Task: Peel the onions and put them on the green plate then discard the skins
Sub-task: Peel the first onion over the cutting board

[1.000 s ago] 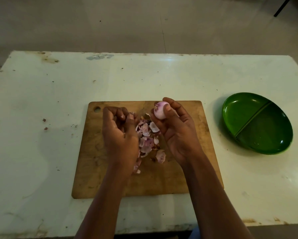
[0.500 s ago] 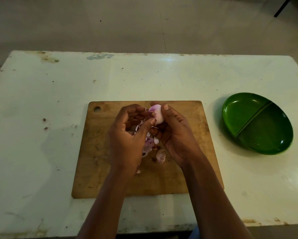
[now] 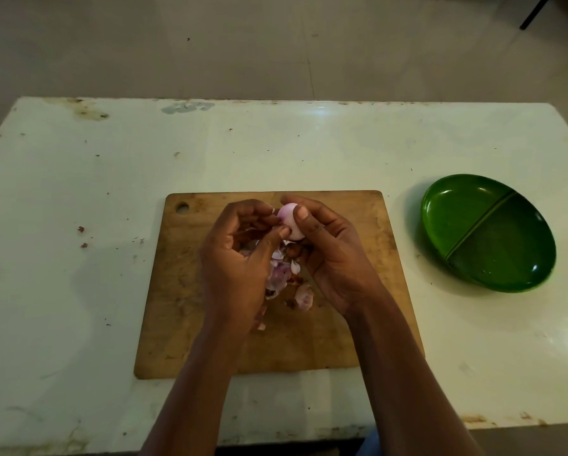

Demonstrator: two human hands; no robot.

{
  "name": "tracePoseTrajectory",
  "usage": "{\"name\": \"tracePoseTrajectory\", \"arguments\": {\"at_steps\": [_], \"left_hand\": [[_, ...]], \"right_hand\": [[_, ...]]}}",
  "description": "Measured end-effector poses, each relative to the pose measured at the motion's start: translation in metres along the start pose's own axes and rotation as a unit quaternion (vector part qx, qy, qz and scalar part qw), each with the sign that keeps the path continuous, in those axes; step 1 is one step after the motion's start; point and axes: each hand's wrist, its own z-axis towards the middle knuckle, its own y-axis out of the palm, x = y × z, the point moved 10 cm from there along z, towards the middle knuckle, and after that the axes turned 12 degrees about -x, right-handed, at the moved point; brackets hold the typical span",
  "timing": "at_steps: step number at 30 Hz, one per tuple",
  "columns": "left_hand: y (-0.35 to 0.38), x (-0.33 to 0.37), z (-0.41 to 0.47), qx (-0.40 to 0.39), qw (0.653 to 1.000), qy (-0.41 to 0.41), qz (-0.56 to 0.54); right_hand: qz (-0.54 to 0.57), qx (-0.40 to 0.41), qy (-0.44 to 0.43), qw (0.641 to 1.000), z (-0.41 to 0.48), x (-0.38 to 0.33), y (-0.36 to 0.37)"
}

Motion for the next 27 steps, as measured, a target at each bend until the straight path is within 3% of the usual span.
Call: {"name": "tracePoseTrajectory", "arguments": {"at_steps": [11, 17, 22, 25, 27], "left_hand": [[0.005, -0.015, -0.001, -0.015, 0.997, -0.069, -0.041], [0.011, -0.029, -0.004, -0.037, 0.992, -0.118, -0.006], [0.014, -0.027, -0.004, -0.042, 0.993, -0.114, 0.014], [0.013, -0.026, -0.003, -0.036, 0.994, -0.1, 0.018], [0.01, -0.022, -0.004, -0.02, 0.996, -0.09, 0.014]], "right_hand": [[-0.06, -0.004, 0.004, 0.998, 0.0, 0.002, -0.003], [-0.1, 0.006, -0.005, 0.995, 0.001, 0.004, -0.007], [-0.139, 0.036, -0.015, 0.989, 0.0, 0.003, -0.01], [-0.111, 0.074, -0.029, 0.991, -0.002, 0.0, -0.019], [-0.035, 0.087, -0.03, 0.995, -0.002, 0.001, -0.024]]}}
